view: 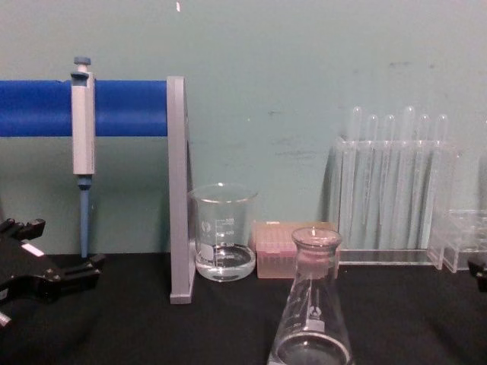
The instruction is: Grasp the erlenmeyer flask with one hand, shake it three times, then place it back.
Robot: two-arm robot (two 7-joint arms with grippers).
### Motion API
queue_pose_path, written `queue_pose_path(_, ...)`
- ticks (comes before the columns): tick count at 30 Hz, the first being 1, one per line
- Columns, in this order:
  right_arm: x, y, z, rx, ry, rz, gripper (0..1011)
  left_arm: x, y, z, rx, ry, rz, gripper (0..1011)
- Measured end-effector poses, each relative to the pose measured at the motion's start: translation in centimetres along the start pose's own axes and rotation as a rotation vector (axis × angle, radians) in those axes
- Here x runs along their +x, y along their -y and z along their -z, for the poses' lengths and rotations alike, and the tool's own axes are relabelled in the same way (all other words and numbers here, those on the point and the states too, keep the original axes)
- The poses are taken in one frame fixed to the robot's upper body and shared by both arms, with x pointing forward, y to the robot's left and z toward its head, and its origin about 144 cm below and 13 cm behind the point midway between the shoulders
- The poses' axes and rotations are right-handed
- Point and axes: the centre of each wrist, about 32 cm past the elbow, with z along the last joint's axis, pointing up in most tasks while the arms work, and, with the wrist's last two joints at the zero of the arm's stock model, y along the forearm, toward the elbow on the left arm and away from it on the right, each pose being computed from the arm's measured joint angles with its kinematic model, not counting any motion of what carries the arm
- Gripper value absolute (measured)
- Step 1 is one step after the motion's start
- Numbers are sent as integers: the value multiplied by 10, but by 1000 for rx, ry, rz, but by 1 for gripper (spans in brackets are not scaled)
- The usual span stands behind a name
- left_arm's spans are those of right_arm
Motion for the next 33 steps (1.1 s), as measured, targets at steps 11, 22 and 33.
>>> queue_pose_path(11, 0, 0, 0, 0, 0, 0, 1002, 0, 0, 0, 0, 0, 0, 1001)
queue_pose_path(22, 0, 0, 0, 0, 0, 0, 1002, 0, 0, 0, 0, 0, 0, 1001)
queue_pose_path(33, 4, 9, -4, 2, -64, -48, 1002, 0, 0, 0, 0, 0, 0, 1001)
